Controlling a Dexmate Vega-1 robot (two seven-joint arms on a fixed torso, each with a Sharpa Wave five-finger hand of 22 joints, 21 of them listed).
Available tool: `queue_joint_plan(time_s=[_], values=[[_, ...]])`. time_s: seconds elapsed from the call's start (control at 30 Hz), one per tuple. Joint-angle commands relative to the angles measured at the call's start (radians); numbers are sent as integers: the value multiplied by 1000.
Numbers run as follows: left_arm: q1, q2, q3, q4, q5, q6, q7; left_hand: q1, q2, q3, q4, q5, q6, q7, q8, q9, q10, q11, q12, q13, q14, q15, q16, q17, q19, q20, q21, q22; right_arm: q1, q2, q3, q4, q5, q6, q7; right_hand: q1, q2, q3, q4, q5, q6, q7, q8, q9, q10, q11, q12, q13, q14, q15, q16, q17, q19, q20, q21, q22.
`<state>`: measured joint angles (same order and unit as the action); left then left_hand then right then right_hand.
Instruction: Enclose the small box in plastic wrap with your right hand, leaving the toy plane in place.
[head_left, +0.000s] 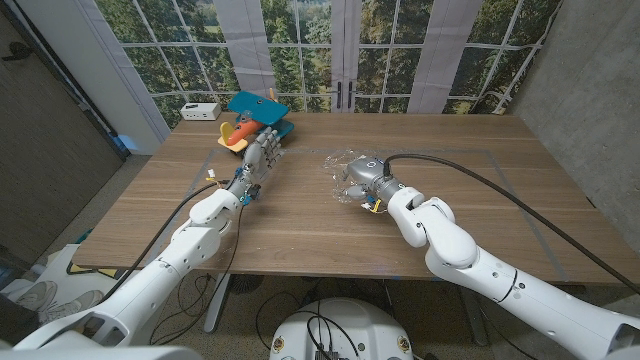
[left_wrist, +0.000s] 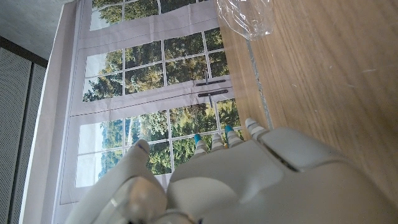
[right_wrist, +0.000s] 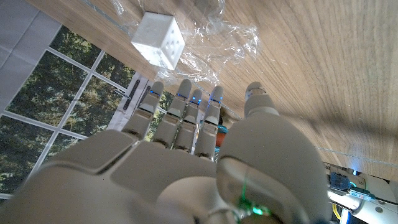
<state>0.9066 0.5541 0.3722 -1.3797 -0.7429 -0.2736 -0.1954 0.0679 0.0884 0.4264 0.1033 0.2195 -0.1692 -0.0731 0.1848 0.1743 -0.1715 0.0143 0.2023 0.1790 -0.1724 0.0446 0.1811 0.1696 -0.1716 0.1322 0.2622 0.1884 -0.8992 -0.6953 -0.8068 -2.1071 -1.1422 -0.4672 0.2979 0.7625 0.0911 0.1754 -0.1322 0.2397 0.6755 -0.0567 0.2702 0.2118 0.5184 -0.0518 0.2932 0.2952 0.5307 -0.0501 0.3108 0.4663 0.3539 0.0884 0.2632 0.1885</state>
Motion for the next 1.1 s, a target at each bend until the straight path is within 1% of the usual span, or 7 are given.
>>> queue_joint_plan(time_s=[0.03,0.23,0.4,0.5,0.8,0.9,1.1], values=[[-5,-3,0,6,-2,4,2,3,7,-7,-1,2,-91,-6,-1,2,-130,3,-2,4,-145,6,-1,3,-32,9,-2,5,10,38,-17,65,-22,13,-12,-5,-10,-13,4,2,19,4,8,4,18,4,8,4,14,-88,9,6,10,1,6,4],[-6,-4,1,7,0,8,8,3,8,-7,-1,2,-91,-5,-1,2,-131,5,-3,4,-146,5,-1,3,-32,9,-3,5,24,43,-22,86,5,31,-4,-7,-14,-16,5,2,28,5,11,4,22,3,10,5,18,-88,10,6,12,0,7,4],[-10,-6,2,11,0,8,7,3,8,-7,-1,2,-91,-6,-1,2,-131,5,-2,4,-146,5,-1,3,-32,9,-3,5,30,44,-33,96,-4,29,-2,-11,-23,-22,5,2,29,7,11,4,24,5,11,6,20,-87,8,4,14,1,6,4],[-12,-3,4,7,0,21,10,3,9,-7,-1,2,-91,-5,-1,2,-130,3,-2,4,-146,5,-1,3,-32,8,-4,5,28,44,-32,103,10,36,-14,3,-21,-18,-2,5,29,7,11,5,24,3,11,7,21,-88,8,4,15,0,6,4],[-21,-8,7,14,4,16,5,3,9,-6,0,2,-92,-5,-2,2,-133,3,-3,4,-147,6,-1,3,-32,6,-5,5,39,43,-63,128,-56,24,-11,45,-23,-10,-23,12,39,3,14,5,36,-2,15,10,27,-96,11,6,21,-3,7,4],[-20,-8,7,13,3,16,6,3,10,-6,0,2,-92,-5,-1,2,-134,3,-3,4,-148,6,-2,3,-32,6,-6,5,45,44,-76,144,-89,22,-9,56,-20,-7,-26,13,43,-2,15,5,35,-5,14,11,28,-100,13,7,21,-6,6,4],[-14,-6,4,7,3,16,12,3,10,-7,0,2,-92,-5,-1,2,-133,5,-3,4,-147,5,-1,3,-32,7,-7,5,56,48,-84,170,-102,32,5,77,-17,-4,-29,16,65,-4,23,5,54,-6,21,13,38,-106,20,11,30,-10,8,4]])
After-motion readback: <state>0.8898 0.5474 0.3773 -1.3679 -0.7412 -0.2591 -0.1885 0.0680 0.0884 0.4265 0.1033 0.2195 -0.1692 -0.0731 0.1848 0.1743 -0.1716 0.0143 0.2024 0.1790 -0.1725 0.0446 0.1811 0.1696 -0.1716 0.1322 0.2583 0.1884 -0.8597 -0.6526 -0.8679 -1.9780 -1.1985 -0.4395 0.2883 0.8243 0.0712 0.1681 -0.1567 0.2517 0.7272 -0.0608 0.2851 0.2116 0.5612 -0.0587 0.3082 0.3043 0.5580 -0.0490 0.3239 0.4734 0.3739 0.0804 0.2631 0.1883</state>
